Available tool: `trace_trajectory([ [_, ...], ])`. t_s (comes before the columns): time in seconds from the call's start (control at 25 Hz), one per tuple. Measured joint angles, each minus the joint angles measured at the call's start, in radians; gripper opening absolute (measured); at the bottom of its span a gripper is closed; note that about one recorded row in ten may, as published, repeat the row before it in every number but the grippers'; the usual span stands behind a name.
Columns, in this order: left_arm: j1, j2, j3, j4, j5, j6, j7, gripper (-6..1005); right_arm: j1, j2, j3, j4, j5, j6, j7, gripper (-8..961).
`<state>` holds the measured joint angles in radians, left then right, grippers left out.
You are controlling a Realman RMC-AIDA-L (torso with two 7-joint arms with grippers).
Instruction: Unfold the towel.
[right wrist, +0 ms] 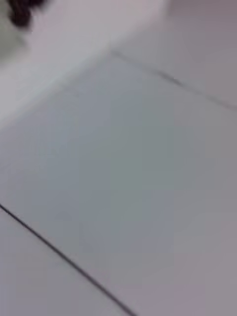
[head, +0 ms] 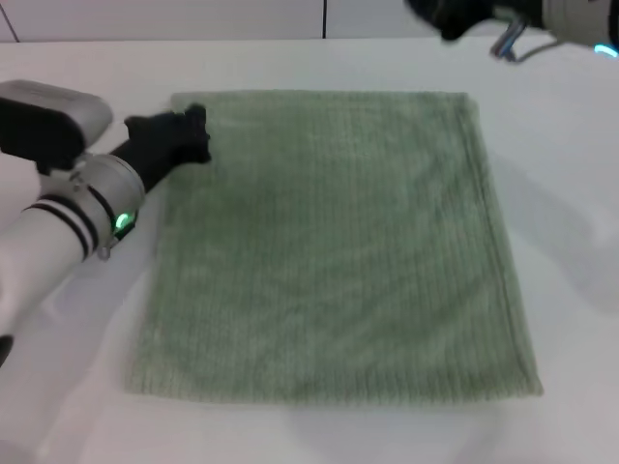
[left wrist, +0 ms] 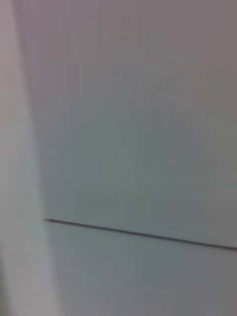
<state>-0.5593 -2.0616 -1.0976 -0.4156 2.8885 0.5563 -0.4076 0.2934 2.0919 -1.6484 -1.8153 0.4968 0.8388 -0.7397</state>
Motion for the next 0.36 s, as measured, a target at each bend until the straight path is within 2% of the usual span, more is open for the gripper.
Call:
trace_trajectory([
  [0.04,0.009,0.0,-0.007,0.0,0.0,0.034,0.0,-2,-0.037,0.0,-0.023,0.032,0.012,-0.164,-0.002,328],
  [0.08,0.036,0.0,-0.029,0.004,0.0,0.129,0.001,-2,-0.037,0.0,-0.023,0.032,0.012,-0.164,-0.002,328],
  [0.12,0.054,0.001,-0.046,0.007,0.0,0.19,0.001,-2,-0.053,0.0,-0.04,0.061,0.019,-0.257,-0.003,328],
  [0.16,0.054,0.001,-0.046,0.007,0.0,0.19,0.001,-2,-0.064,0.0,-0.055,0.085,0.022,-0.326,-0.003,328],
  [0.2,0.083,0.001,-0.071,0.011,0.0,0.279,0.001,-2,-0.075,0.0,-0.076,0.115,0.022,-0.406,-0.003,329],
  [0.24,0.113,0.0,-0.1,0.012,-0.001,0.362,0.001,-2,-0.096,0.0,-0.132,0.181,0.018,-0.575,-0.003,329],
  [0.28,0.126,0.0,-0.113,0.011,-0.002,0.396,0.001,-2,-0.106,0.0,-0.166,0.226,0.012,-0.685,-0.003,329],
  [0.32,0.126,0.0,-0.113,0.011,-0.002,0.396,0.001,-2,-0.106,0.0,-0.166,0.226,0.012,-0.685,-0.003,329],
  [0.36,0.126,0.0,-0.113,0.011,-0.002,0.396,0.001,-2,-0.115,0.001,-0.2,0.27,0.005,-0.784,-0.003,329],
])
